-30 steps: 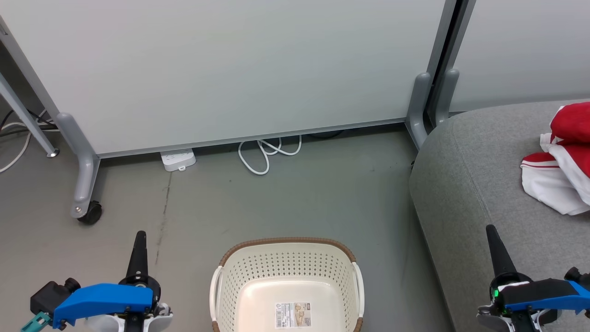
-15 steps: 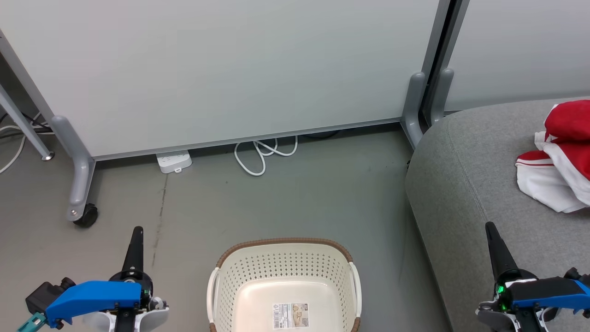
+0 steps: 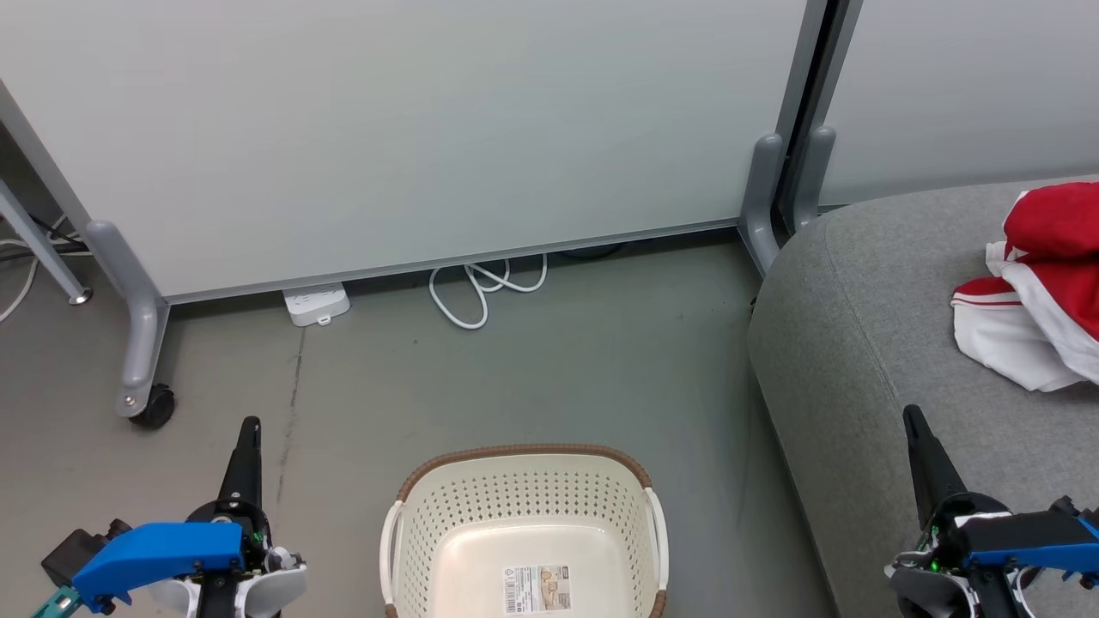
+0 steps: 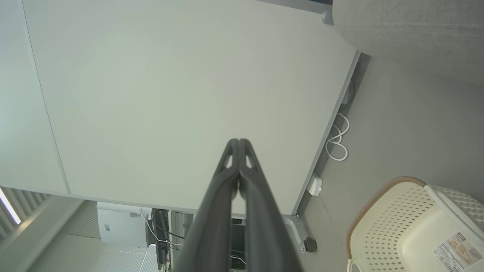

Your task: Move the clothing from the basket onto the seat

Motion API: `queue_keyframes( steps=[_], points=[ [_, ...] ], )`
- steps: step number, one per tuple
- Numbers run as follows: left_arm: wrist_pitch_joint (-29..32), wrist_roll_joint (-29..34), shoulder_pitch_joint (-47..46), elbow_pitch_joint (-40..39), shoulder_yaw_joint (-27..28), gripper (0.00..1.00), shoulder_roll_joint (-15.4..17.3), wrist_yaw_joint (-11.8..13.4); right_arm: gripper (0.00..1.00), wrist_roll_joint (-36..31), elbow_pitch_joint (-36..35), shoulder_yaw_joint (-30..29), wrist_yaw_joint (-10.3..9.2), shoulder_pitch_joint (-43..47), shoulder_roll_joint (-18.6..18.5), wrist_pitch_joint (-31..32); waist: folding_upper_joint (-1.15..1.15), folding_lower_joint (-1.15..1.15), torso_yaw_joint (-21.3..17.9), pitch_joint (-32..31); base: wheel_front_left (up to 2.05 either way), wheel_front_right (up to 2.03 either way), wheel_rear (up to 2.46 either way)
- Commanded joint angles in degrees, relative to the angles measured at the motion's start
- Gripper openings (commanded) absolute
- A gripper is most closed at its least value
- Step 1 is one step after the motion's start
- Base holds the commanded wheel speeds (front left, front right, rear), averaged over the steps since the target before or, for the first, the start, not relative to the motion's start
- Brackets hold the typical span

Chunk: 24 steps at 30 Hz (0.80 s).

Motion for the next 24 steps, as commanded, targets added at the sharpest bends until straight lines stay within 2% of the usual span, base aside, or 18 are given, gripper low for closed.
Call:
queue_keyframes(
  steps=[1,24],
  points=[
    [0.52,-1.39,-1.13,-0.48,0.49,0.0,0.03,-0.27,0.0,1.65,-0.37,-0.15,0.02,-0.96,-0.37,0.51,0.0,0.0,-0.1,-0.01,0.0,0.0,0.0],
    [2.68,-9.56,-1.35,-0.73,1.72,0.0,0.0,-0.7,0.0,10.11,-0.48,-0.33,0.02,-1.47,-0.4,2.75,0.0,0.0,-1.14,-0.13,0.0,0.0,0.0]
  ],
)
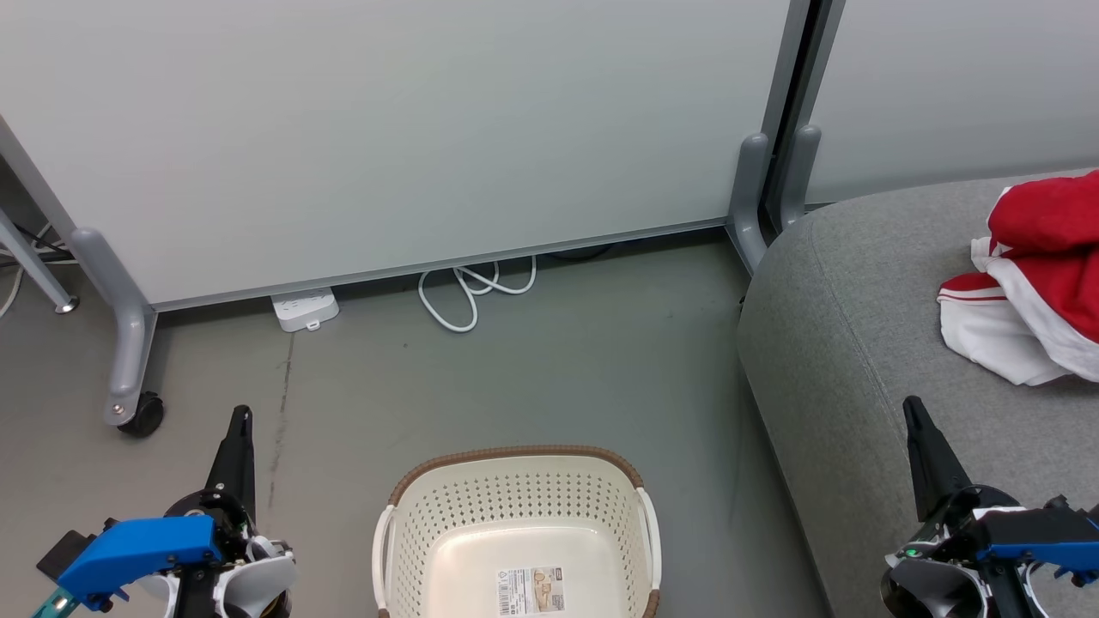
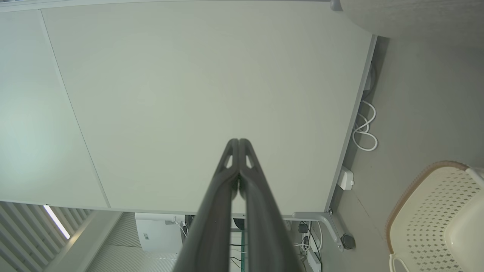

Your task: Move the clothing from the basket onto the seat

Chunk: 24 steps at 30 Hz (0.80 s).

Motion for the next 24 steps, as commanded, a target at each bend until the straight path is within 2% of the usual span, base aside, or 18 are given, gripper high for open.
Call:
queue_keyframes(
  steps=[1,24],
  points=[
    [0.23,-0.13,-0.53,-0.23,0.13,0.0,0.0,-0.56,0.0,0.19,-0.17,-0.09,0.02,-0.83,-0.35,0.28,0.0,0.0,0.0,0.0,0.0,0.0,0.0],
    [0.27,-0.08,-0.53,-0.24,0.16,0.0,-0.04,-0.55,0.0,0.2,-0.16,-0.07,0.02,-0.76,-0.35,0.27,0.0,0.0,0.0,0.0,0.0,0.0,0.0]
  ],
)
